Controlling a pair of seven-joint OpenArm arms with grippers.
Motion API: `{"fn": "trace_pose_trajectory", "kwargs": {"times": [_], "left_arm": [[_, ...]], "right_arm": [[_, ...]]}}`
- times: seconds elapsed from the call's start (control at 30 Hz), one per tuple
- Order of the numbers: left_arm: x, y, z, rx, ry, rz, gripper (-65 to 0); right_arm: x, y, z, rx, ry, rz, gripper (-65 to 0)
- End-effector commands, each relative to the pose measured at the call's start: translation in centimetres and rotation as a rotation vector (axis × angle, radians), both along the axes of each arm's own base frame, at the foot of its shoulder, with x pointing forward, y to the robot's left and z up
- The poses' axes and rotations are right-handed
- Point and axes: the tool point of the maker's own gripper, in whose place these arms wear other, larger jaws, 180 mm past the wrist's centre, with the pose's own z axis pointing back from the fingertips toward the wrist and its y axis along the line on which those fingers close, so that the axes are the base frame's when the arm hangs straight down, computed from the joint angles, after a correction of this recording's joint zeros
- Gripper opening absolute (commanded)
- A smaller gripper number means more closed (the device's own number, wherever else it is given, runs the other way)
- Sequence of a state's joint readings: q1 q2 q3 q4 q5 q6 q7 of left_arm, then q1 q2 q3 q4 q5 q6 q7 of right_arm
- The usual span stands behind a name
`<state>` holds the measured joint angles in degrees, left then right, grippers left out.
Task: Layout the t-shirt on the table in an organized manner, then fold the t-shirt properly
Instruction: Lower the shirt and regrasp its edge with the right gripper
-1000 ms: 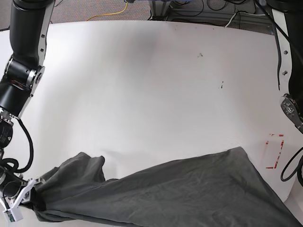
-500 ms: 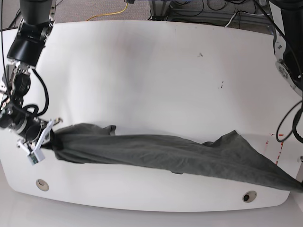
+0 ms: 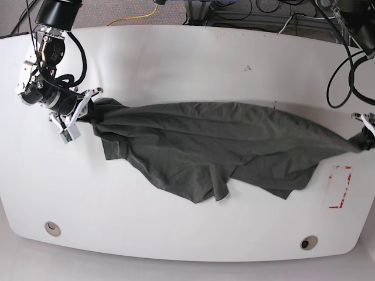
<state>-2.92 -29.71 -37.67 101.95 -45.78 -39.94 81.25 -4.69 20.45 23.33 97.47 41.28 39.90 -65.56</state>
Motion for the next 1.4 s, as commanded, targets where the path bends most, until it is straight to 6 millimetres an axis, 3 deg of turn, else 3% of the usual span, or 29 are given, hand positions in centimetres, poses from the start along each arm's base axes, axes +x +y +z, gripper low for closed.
{"fn": "trace_pose_trajectory", "kwargs": {"times": [0.0, 0.2, 0.3, 0.4, 0.6, 0.73, 0.8, 0.93, 1.07, 1.37], "left_arm": [[-1.1, 0.8, 0.3, 0.013, -0.007, 0.01, -63.6], [-4.6, 2.2, -2.1, 0.008, 0.084, 0.056, -63.5], [-5.6, 2.5, -2.7, 0.01, 0.11, 0.07, -63.5], [-6.5, 3.0, -3.1, 0.013, 0.128, 0.087, -63.5], [-7.2, 3.4, -3.4, 0.016, 0.146, 0.099, -63.5], [-7.3, 3.4, -3.3, 0.017, 0.144, 0.102, -63.5], [-7.3, 3.4, -3.3, 0.017, 0.144, 0.102, -63.5], [-7.2, 3.3, -3.4, 0.015, 0.145, 0.098, -63.5], [-7.2, 3.3, -3.4, 0.015, 0.146, 0.097, -63.5], [-7.2, 3.2, -3.5, 0.014, 0.147, 0.096, -63.5]], "right_arm": [[-0.1, -0.4, 0.6, -0.005, -0.024, -0.001, -65.0], [-2.1, -0.3, -0.9, 0.012, 0.018, -0.009, -63.6], [-2.9, -0.3, -1.4, 0.013, 0.036, -0.012, -56.8], [-4.1, -0.4, -2.2, 0.01, 0.067, -0.017, -42.3], [-5.6, -3.4, -2.2, -0.013, 0.079, -0.104, -13.2], [-5.6, -5.1, -1.5, -0.032, 0.057, -0.144, -2.7], [-4.9, -6.5, 0.0, -0.058, 0.014, -0.168, -1.7], [-2.5, -6.6, 2.9, -0.082, -0.085, -0.158, -1.7], [1.5, -4.7, 4.9, -0.048, -0.17, -0.109, -1.7], [9.5, 1.4, 5.8, 0.075, -0.191, 0.036, -5.2]]}}
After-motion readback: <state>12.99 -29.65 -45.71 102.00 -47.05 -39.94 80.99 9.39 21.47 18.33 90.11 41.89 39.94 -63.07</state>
